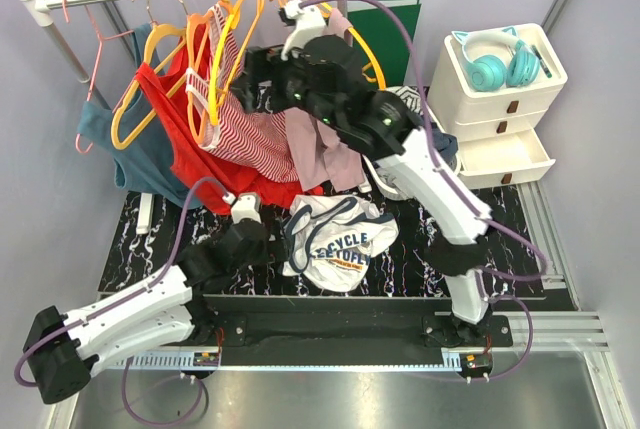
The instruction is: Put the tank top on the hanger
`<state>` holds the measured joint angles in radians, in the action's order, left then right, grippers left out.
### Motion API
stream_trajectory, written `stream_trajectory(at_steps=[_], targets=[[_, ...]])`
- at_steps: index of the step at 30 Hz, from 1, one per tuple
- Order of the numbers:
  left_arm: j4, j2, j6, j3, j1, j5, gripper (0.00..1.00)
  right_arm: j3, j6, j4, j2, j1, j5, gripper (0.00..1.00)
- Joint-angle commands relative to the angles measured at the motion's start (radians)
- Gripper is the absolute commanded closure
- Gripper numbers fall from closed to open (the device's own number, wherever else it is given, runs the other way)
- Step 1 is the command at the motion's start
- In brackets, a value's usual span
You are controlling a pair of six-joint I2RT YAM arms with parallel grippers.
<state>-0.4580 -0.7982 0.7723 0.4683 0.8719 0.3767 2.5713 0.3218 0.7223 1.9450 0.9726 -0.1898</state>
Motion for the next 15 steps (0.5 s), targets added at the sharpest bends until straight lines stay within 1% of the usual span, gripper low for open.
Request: stream_trajectory(at_steps=[1,3,7,15], targets=[[0.013,0.066,0.058,-0.011,-0.004,0.054,0.01,0.246,0.028,-0.021,0.172,0.028,-0.028,0.07],[-0.001,0.085,0.062,-0.023,-0.004,0.056,0.01,0.279,0.026,-0.072,0.216,0.032,-0.036,0.07],[-0.022,0.138,0.068,-0.046,-0.004,0.057,0.01,0.201,0.000,-0.185,0.227,0.051,-0.086,0.09],[-0.047,0.189,0.051,-0.059,-0.007,0.079,0.01,0.242,-0.067,-0.256,0.301,0.061,-0.146,0.09]])
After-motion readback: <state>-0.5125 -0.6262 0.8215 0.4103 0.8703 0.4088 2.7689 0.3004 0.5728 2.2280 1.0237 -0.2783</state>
